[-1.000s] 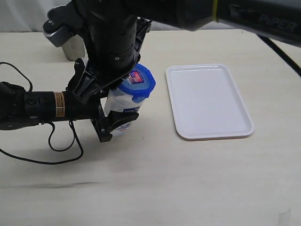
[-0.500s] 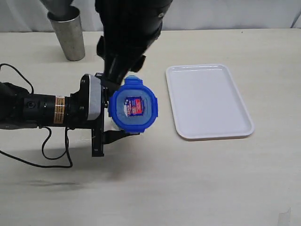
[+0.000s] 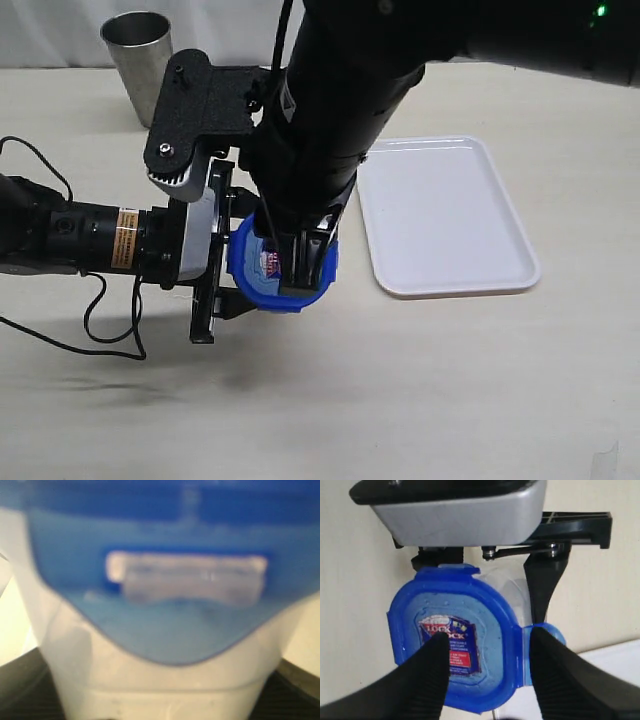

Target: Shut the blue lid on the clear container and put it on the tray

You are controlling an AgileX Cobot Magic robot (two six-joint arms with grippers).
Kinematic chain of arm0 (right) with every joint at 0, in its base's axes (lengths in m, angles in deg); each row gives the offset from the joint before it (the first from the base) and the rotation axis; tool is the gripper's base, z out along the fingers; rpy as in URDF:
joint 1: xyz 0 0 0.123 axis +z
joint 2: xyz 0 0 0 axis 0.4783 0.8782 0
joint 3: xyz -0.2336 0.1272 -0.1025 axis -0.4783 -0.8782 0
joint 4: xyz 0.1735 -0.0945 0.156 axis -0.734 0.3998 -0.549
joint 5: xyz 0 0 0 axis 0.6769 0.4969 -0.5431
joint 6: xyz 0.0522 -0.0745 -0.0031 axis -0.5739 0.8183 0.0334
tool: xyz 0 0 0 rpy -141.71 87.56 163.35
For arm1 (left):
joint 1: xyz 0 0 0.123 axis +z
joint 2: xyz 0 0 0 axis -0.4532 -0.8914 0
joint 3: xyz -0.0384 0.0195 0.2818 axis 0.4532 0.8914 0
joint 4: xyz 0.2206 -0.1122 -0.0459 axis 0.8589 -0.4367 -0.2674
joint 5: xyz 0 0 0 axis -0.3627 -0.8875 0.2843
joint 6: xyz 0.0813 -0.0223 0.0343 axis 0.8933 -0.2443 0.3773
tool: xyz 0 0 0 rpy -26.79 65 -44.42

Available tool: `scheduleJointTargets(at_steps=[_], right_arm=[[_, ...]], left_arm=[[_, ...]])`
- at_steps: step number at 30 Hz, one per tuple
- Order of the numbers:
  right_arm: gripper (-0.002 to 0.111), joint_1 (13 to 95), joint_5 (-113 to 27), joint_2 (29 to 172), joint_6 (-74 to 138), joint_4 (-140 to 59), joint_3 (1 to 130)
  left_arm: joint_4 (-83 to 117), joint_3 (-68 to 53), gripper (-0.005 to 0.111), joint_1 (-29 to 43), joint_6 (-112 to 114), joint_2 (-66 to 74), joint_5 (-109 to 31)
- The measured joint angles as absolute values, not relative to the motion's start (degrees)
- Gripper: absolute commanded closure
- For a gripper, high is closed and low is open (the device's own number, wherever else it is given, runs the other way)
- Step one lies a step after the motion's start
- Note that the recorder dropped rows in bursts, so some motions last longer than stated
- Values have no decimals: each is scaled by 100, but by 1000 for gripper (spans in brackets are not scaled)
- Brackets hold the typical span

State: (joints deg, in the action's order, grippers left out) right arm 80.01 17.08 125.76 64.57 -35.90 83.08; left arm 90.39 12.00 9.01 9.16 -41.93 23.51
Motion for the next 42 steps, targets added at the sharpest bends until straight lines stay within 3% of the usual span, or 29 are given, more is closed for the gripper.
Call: scheduleJointTargets(at_steps=[10,22,29,42], right_arm=[[65,7215,1844,12773,6795,-4575,8308],[65,7232,1723,12773,7296,-4932,8179],[78,7232,1611,12773,7328,-5065,7995],[77,7232,1779,12977,7256,-5140,8007]], left_arm=[[9091,1200,107,901,906,-4205,2308],[9240,1200,107,901,906,-4205,2293],[9371,1200,107,901,1011,-4213,2249],[9389,1200,107,901,1122,-4213,2153]])
